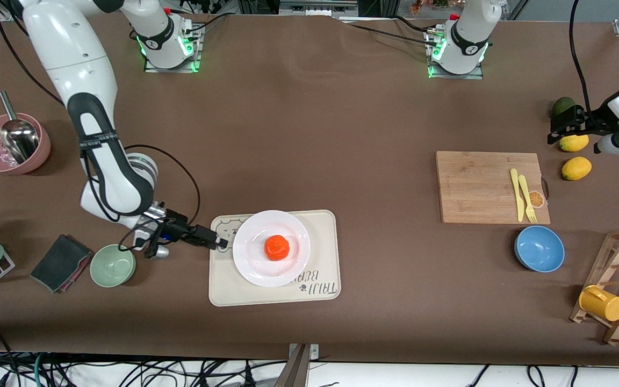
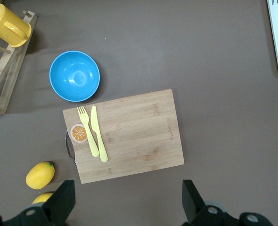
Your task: Place orange and plate with both arms
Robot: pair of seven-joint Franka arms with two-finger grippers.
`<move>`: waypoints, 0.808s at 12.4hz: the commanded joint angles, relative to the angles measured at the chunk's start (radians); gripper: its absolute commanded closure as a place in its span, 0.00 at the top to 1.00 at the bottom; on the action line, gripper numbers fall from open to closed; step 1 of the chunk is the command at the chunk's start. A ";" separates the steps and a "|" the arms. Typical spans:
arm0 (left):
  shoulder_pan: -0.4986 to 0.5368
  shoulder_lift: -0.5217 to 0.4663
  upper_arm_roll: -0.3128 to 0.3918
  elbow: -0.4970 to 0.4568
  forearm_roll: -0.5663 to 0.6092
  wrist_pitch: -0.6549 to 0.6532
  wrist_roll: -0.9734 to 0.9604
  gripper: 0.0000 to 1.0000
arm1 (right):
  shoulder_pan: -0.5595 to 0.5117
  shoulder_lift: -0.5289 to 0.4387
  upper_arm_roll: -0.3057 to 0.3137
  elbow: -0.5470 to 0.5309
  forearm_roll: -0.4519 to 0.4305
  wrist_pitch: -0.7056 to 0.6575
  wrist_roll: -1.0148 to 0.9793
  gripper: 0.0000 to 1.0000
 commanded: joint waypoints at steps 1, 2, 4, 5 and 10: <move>0.004 0.015 -0.002 0.028 0.007 -0.016 -0.009 1.00 | -0.062 -0.135 0.007 -0.040 -0.260 -0.084 0.140 1.00; 0.002 0.016 -0.002 0.028 0.007 -0.016 -0.009 1.00 | -0.092 -0.182 0.007 -0.038 -0.392 -0.138 0.213 1.00; 0.007 0.016 -0.001 0.028 0.008 -0.016 -0.007 1.00 | -0.130 -0.296 -0.042 -0.038 -0.613 -0.317 0.281 1.00; 0.008 0.016 0.001 0.028 0.007 -0.014 -0.007 1.00 | -0.138 -0.351 -0.083 -0.038 -0.685 -0.401 0.285 1.00; 0.005 0.016 -0.001 0.028 0.007 -0.014 -0.007 1.00 | -0.144 -0.609 -0.148 -0.031 -1.063 -0.627 0.415 1.00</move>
